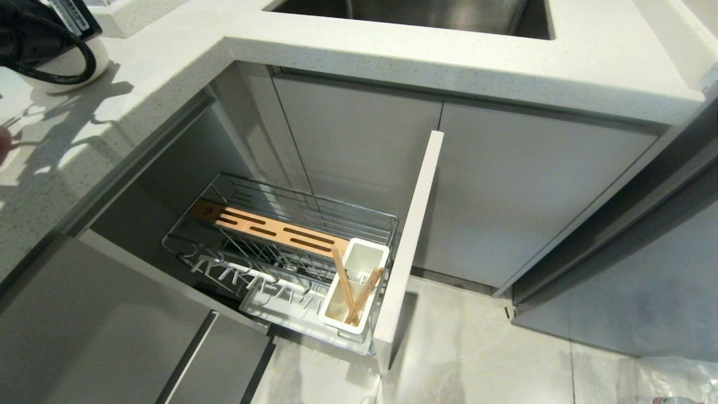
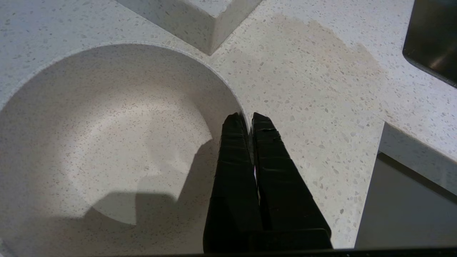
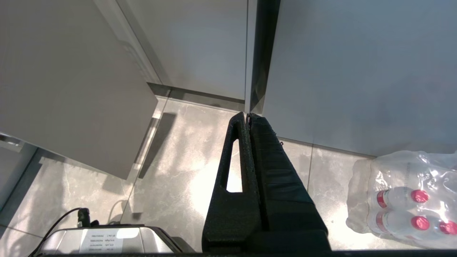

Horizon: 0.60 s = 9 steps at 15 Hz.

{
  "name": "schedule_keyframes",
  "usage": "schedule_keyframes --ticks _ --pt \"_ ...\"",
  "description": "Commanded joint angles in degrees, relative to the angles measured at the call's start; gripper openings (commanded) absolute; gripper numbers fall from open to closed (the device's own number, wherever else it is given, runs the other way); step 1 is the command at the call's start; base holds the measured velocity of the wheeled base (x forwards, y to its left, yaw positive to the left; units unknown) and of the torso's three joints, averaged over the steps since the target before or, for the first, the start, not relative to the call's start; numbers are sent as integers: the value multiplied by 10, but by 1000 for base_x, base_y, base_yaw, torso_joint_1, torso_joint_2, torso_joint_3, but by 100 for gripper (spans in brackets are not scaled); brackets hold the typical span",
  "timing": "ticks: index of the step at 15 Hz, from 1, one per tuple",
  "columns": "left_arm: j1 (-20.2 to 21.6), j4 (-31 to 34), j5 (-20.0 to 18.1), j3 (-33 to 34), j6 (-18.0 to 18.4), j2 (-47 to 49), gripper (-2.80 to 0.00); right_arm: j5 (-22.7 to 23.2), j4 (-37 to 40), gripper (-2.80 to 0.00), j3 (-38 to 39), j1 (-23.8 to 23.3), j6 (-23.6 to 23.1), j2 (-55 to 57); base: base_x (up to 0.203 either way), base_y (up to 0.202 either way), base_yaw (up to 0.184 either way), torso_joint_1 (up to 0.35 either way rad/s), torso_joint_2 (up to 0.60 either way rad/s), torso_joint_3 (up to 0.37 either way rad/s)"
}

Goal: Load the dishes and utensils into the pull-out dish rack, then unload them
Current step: Pick up the bowl and place it in the cupboard

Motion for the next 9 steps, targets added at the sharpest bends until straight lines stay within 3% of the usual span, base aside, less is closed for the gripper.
schedule_keyframes --ticks 1,5,9 --pt "0 3 0 0 -2 -8 -280 0 0 -280 1 0 0 0 0 0 0 0 0 0" --pt "-10 37 2 15 -9 -75 -280 0 0 -280 1 0 0 0 0 0 0 0 0 0" --pt "-88 55 3 29 -99 -156 -280 0 0 -280 1 0 0 0 0 0 0 0 0 0"
